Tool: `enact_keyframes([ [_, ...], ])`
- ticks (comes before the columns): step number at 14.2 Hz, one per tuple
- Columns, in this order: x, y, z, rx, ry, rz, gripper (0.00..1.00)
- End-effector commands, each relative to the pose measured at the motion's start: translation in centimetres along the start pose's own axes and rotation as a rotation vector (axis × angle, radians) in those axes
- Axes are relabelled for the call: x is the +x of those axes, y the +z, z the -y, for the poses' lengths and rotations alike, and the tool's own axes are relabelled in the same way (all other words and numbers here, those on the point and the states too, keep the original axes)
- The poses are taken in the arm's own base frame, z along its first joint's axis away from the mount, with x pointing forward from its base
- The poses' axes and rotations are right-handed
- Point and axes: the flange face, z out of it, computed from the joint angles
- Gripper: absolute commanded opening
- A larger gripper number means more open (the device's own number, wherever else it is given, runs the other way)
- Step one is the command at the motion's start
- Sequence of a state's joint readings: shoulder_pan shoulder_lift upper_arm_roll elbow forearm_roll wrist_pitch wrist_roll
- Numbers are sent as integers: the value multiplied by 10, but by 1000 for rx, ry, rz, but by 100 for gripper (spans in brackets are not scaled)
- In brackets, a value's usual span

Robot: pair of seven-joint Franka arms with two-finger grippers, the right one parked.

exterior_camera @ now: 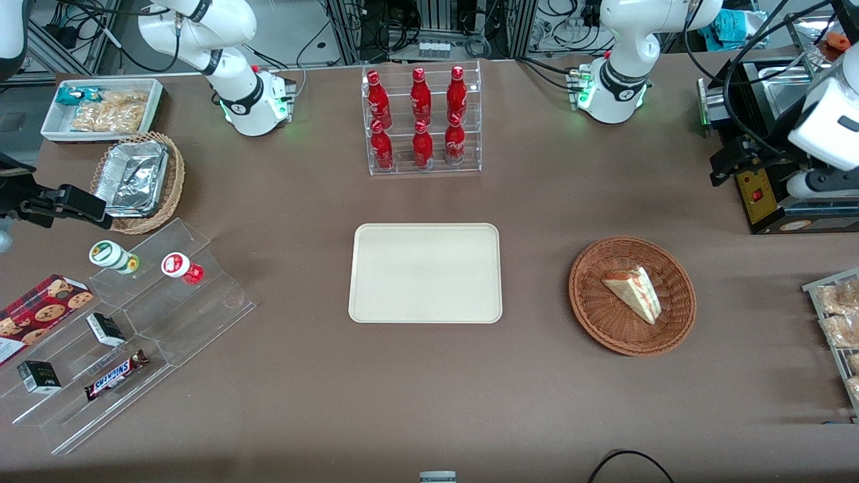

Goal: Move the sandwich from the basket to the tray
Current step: 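Move the left gripper down over the wrapped sandwich in the wicker basket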

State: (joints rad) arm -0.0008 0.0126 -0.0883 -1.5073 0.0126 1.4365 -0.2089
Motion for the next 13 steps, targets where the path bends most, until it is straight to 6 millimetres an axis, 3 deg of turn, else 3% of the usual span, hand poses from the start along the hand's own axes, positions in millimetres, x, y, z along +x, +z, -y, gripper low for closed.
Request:
enact_keyframes([
  [1,24,53,-1,18,-165,74,100],
  [6,68,177,-16,50,-311,161,100],
  [10,90,253,-22,55,-457,167,100],
  [13,97,300,-29,51,-596,146,100],
])
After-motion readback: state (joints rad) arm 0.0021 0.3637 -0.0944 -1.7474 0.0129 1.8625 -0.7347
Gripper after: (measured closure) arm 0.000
